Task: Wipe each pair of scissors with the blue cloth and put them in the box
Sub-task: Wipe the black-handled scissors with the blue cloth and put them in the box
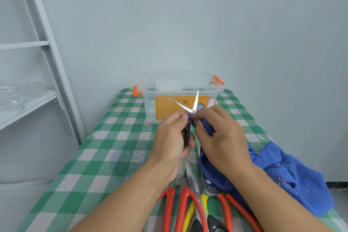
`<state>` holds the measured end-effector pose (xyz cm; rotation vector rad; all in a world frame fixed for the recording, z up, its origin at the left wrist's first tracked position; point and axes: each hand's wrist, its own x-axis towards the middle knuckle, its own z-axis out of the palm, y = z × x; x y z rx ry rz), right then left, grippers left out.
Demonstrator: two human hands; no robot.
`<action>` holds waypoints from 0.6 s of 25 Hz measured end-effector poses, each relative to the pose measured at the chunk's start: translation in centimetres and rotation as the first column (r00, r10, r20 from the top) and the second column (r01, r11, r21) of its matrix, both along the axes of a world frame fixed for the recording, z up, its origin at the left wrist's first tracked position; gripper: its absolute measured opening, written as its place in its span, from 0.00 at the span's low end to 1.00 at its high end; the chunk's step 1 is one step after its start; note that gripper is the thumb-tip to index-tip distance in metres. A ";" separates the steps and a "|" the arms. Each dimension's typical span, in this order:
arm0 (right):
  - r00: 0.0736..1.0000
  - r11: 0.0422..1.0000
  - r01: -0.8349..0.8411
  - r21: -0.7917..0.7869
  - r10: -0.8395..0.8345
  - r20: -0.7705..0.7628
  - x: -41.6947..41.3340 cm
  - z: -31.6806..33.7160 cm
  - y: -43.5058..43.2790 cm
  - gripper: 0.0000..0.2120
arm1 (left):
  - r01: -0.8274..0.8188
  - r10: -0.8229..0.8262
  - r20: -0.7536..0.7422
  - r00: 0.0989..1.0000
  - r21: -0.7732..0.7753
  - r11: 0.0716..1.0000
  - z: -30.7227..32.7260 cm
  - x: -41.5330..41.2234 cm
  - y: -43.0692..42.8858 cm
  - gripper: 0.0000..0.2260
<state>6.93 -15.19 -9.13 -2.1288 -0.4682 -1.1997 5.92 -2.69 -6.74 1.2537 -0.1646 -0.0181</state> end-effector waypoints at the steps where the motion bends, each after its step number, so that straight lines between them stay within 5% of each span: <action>1: 1.000 0.999 -0.015 -0.031 0.016 0.019 0.0 0.0 0.0 0.07 | 0.004 -0.004 0.004 1.000 0.006 1.000 0.0 -0.1 0.0 0.12; 15: 0.994 0.984 -0.070 0.161 0.083 -0.072 0.0 -0.2 0.9 0.08 | -0.038 0.037 0.043 0.998 0.034 0.999 0.3 -0.3 -0.3 0.11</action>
